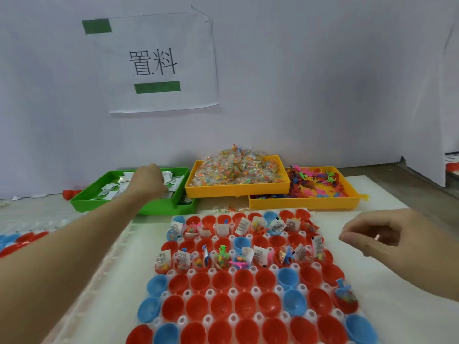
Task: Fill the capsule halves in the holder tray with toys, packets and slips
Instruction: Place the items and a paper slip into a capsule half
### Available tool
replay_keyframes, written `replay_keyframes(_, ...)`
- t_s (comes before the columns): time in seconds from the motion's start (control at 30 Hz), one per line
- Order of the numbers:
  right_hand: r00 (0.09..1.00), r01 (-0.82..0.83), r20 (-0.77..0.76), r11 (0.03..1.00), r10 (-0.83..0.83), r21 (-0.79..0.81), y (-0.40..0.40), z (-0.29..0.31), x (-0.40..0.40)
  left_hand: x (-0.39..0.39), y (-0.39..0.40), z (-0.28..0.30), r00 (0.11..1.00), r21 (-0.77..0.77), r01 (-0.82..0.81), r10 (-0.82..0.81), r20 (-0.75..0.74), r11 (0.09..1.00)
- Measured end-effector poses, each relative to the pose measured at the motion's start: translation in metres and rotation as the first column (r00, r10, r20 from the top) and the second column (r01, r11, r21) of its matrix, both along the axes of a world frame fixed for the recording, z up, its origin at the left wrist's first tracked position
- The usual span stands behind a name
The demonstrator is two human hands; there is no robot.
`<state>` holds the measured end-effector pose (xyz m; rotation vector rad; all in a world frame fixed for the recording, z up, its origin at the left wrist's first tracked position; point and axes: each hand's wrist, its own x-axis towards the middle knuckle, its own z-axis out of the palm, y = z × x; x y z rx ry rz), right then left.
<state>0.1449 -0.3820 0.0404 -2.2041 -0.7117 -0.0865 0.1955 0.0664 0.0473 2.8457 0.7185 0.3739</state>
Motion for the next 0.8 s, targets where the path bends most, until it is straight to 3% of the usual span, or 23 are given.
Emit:
replay_keyframes(0.07,1.000,-0.003,0.011,1.000,0.003,0.016,0.001,0.001,0.002,0.006,0.004,-0.002,0.995,0.035,-0.005,0.009,-0.100,0.999)
replay_keyframes(0.2,0.999,-0.001,0.033,1.000,0.000,0.012,-0.001,-0.002,0.005,0.009,0.006,-0.007,0.998,0.046,-0.033,0.035,-0.053,0.998)
replay_keyframes(0.4,0.997,-0.003,0.080,0.998,-0.001,0.057,0.000,-0.009,0.009,0.005,0.004,-0.011,0.987,0.025,-0.049,0.044,0.156,0.999)
replay_keyframes(0.6,0.996,0.045,0.077,0.994,-0.053,0.100,0.002,-0.019,0.015,-0.005,-0.004,0.004,0.901,0.069,-0.084,0.046,0.431,0.994)
replay_keyframes(0.8,0.995,0.046,0.088,0.998,-0.050,0.050,0.009,-0.021,0.012,-0.013,-0.004,0.002,0.935,-0.016,-0.025,0.029,0.353,1.000)
